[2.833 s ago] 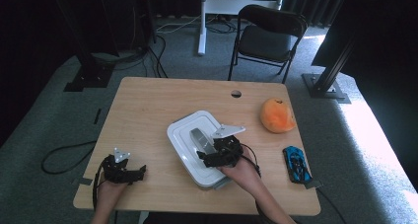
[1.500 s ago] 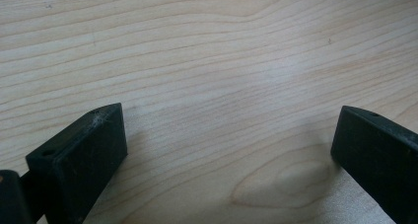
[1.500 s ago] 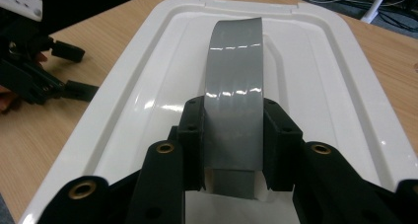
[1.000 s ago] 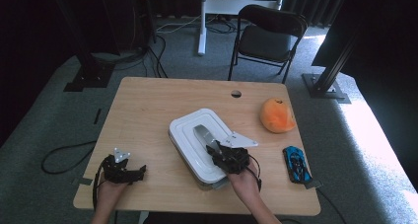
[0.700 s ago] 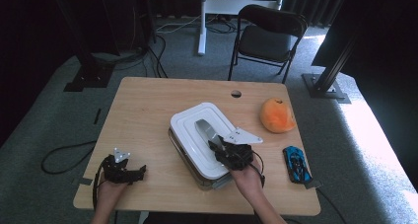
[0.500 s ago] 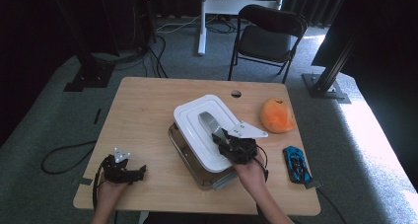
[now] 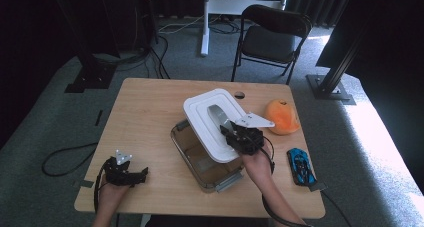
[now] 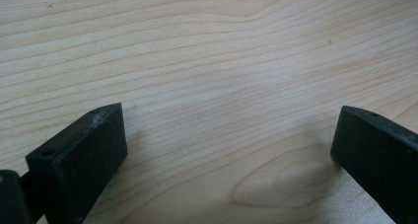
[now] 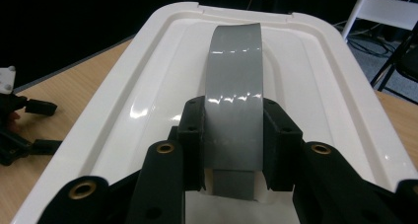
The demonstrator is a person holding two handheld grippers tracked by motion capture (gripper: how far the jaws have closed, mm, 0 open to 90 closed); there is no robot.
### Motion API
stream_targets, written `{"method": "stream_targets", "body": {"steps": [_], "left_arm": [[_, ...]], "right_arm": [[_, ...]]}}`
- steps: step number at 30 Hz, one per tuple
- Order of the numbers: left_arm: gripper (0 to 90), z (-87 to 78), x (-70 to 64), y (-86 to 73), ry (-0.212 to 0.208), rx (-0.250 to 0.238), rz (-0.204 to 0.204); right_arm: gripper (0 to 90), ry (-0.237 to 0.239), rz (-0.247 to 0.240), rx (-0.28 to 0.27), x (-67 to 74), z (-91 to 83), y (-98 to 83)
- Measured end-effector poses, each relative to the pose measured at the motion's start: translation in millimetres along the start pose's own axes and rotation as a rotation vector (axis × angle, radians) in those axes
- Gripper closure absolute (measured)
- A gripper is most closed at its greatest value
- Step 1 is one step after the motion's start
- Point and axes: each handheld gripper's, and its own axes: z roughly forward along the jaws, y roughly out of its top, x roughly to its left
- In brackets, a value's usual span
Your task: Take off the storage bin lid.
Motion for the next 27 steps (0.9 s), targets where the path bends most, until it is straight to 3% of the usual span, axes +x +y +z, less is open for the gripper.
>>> {"method": "stream_targets", "body": {"steps": [8,27], "left_arm": [[0.9,0.0,0.0,0.0,0.000,0.000,0.000],[0.9,0.1,-0.1,0.0,0.001,-0.001,-0.001]], "right_arm": [[66.7,-0.025,0.009,0.003,-12.4,8.2,3.0],[66.7,-0.087,0.059,-0.004,-57.4,43.6,13.8]]}}
